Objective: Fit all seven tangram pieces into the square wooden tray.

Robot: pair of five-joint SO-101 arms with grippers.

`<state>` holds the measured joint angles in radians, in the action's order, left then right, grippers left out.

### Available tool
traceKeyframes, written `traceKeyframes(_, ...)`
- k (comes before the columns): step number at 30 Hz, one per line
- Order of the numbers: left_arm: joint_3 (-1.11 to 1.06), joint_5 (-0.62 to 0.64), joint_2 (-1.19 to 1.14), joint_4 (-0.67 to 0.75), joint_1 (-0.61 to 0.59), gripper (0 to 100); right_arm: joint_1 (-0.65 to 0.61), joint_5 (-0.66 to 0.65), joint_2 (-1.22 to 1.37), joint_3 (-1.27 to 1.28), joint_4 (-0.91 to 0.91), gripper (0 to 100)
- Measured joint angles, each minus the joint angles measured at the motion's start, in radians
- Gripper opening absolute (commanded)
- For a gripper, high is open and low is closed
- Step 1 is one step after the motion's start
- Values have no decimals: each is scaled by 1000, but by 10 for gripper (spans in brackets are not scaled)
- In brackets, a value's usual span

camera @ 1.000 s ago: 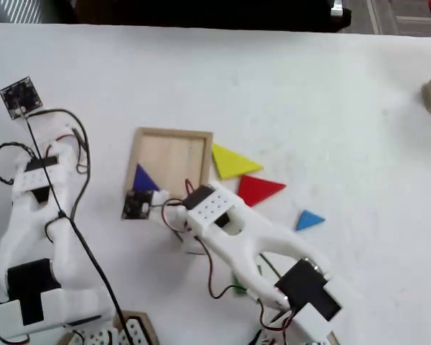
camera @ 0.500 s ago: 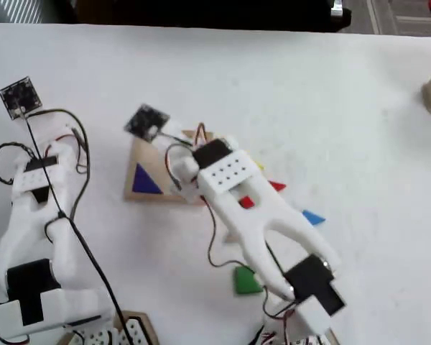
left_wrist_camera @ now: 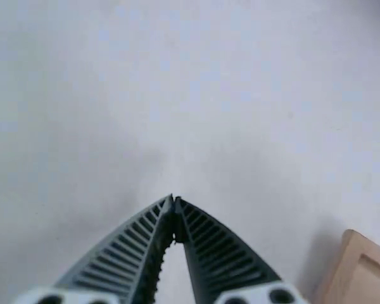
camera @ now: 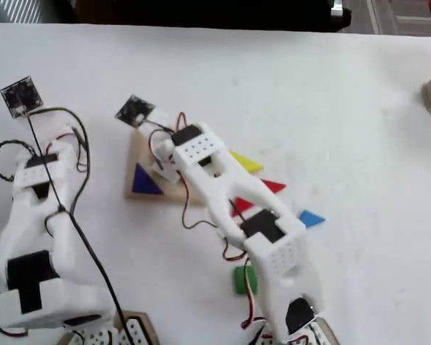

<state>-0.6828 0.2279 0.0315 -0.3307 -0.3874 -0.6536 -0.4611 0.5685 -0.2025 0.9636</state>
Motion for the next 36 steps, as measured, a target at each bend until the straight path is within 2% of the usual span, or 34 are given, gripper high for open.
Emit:
traceKeyframes(4,64,0,-72,-8,0,24,-5,2,55,-104,91,297)
traceKeyframes(6,89,0,-83,-34,0,24,0,2,64,-147,150,323)
traceKeyframes(15,101,0,-84,-54,0,24,5,2,49,-299,456,190)
traceKeyframes(18,101,0,-84,-54,0,24,34,9,44,-305,468,80)
traceKeyframes(20,101,0,-84,-54,0,24,68,60,46,-305,451,6)
traceKeyframes(22,101,0,-84,-54,0,24,103,121,64,-307,414,33)
traceKeyframes(25,101,0,-84,-54,0,24,141,175,98,-310,373,19)
traceKeyframes(32,101,0,-84,-54,0,24,147,192,103,-311,334,17)
traceKeyframes(36,101,0,-86,-69,21,24,167,190,101,-311,420,17)
